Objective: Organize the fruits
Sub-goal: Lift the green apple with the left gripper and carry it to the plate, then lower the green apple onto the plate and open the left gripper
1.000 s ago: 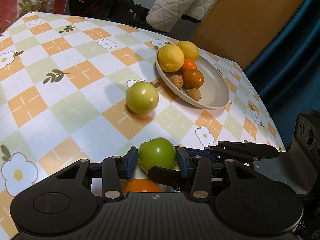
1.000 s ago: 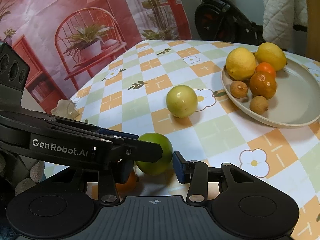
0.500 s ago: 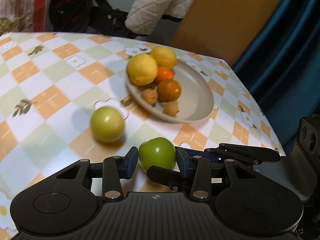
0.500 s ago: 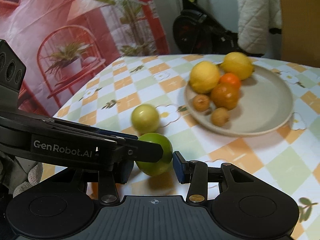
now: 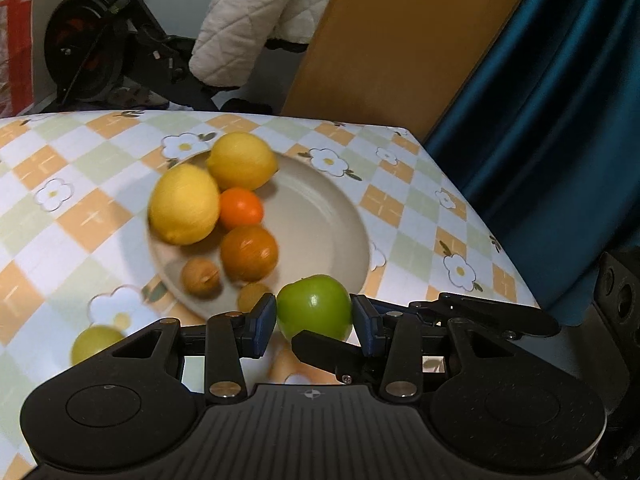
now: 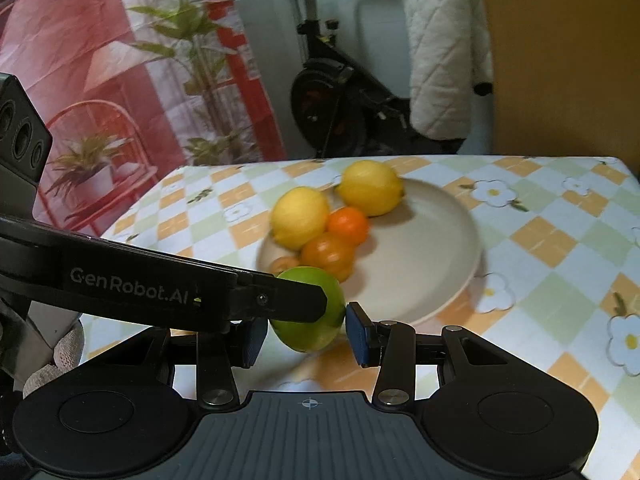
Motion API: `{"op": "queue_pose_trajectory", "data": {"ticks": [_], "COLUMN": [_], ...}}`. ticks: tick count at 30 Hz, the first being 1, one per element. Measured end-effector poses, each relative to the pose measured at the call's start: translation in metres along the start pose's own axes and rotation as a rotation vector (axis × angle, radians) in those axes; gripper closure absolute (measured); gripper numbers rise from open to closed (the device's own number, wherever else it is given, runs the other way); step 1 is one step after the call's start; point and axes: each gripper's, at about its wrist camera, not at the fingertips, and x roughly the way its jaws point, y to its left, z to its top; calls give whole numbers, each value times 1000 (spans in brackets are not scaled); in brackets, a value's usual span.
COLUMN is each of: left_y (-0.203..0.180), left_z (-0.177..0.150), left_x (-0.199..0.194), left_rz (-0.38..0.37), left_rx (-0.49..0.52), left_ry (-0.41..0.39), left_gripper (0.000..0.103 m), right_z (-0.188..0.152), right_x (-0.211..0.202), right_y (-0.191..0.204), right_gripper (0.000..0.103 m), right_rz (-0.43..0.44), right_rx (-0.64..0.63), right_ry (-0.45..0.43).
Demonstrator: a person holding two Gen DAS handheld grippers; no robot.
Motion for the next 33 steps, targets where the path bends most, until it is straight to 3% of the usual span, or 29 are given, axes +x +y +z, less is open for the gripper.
{"op": "queue_pose_trajectory", "data": {"ticks": [33], "left_y": [0], "left_z": [46], "left_x": [58], "left_rz": [70], "left_rx": [-1], "left_ry": [13], "left_gripper": [59], "right_z": [35], "right_x": [56], "right_y": [-39], "right_gripper": [64], "right_rz": [-132], "right_rx": [-75], "right_ry": [-6]}}
